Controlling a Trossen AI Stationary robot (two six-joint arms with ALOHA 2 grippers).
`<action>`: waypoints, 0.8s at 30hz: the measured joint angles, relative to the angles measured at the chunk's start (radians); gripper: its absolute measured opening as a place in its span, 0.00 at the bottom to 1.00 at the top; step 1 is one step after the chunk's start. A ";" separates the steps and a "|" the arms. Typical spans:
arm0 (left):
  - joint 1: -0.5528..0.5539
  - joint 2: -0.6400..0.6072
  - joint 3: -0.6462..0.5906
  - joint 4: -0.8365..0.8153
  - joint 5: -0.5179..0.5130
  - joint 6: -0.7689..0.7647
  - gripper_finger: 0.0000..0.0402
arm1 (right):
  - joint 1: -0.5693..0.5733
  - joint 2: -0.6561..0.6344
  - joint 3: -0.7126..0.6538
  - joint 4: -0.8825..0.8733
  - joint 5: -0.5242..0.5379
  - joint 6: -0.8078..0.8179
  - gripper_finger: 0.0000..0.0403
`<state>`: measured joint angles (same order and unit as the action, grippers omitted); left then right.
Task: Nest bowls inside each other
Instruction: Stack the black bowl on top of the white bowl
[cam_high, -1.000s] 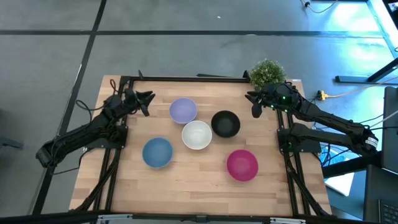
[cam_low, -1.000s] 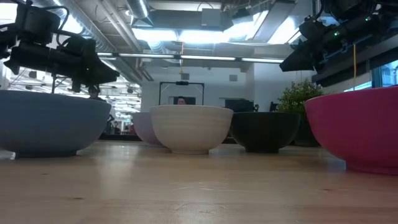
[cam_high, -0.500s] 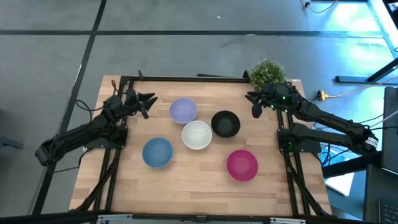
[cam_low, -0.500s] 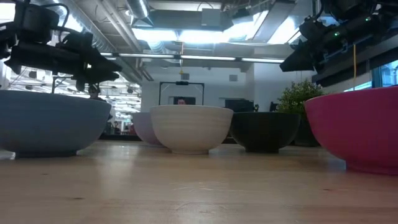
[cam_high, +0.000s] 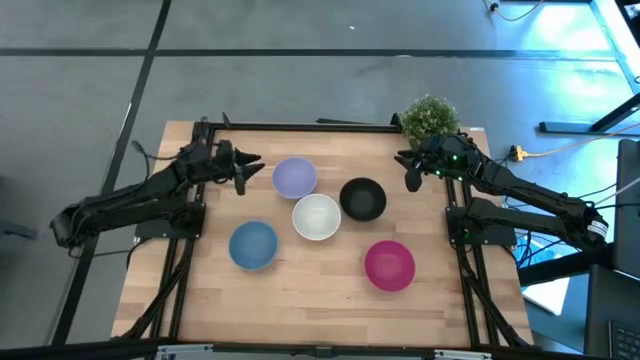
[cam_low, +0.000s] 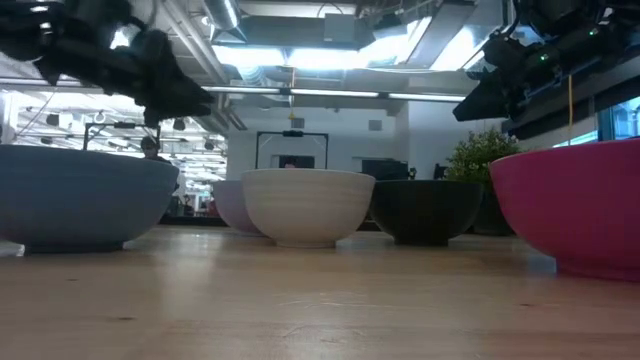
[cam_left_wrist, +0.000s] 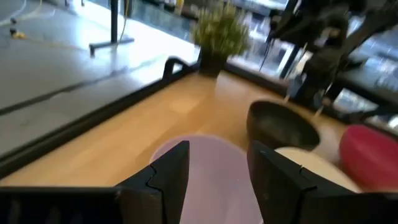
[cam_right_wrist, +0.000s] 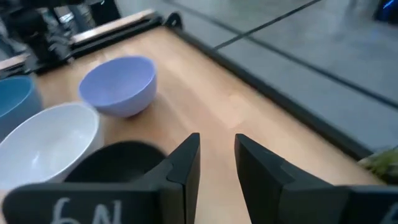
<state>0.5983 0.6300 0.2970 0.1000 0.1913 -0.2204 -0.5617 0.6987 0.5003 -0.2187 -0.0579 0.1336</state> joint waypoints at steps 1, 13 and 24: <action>0.000 0.023 0.006 -0.002 -0.001 0.018 0.39 | 0.000 0.000 0.000 -0.014 -0.015 0.012 0.25; 0.000 0.158 0.013 -0.048 -0.020 0.047 0.39 | 0.020 0.075 0.000 -0.080 -0.222 0.099 0.25; 0.000 0.157 0.013 -0.048 -0.026 0.045 0.39 | 0.092 0.336 0.000 0.100 -0.233 0.096 0.25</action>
<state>0.5987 0.7872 0.3103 0.0521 0.1658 -0.1757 -0.4697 1.0350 0.5003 -0.1188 -0.2906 0.2297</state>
